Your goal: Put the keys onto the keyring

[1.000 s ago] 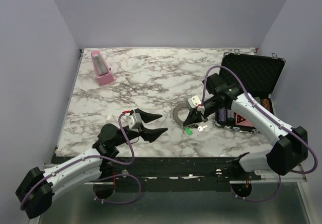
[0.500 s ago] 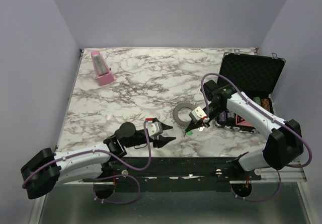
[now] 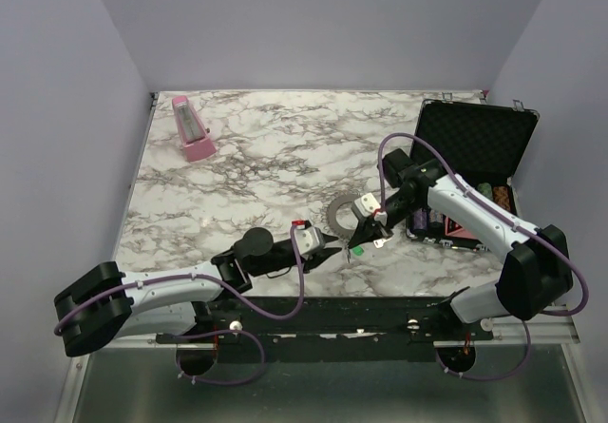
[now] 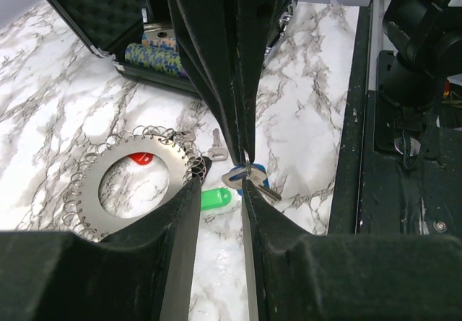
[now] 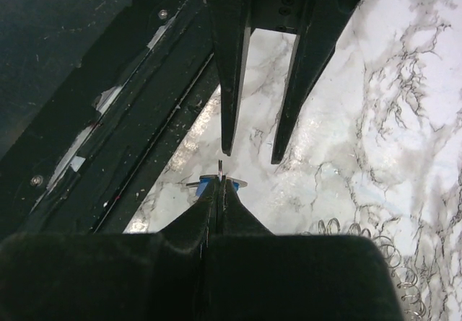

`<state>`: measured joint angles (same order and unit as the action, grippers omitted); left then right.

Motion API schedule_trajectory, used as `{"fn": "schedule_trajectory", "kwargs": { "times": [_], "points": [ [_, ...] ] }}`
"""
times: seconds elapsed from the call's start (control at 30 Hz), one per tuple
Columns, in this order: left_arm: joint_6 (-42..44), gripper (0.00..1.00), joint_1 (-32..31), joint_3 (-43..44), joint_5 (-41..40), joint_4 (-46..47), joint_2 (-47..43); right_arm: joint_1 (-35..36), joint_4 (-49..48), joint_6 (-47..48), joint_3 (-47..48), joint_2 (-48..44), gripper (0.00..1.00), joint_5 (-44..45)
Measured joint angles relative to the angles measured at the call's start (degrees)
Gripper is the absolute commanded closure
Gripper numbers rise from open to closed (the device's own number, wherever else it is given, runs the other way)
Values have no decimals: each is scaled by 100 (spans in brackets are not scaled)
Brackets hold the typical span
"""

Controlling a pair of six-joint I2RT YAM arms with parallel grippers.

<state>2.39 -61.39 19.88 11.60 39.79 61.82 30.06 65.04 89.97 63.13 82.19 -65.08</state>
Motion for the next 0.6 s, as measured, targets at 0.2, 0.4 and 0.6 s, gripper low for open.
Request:
{"fn": "schedule_trajectory", "kwargs": {
  "times": [0.2,0.4,0.6],
  "points": [
    [0,64,-92,48,-46,-39,15,0,-271,-455,-22,0,99,74],
    [0,70,-216,267,-92,-192,177,0,-428,-682,-83,-13,98,122],
    [79,74,-258,428,-254,-352,282,0,-492,-769,-107,-50,98,122]
  ]
}}
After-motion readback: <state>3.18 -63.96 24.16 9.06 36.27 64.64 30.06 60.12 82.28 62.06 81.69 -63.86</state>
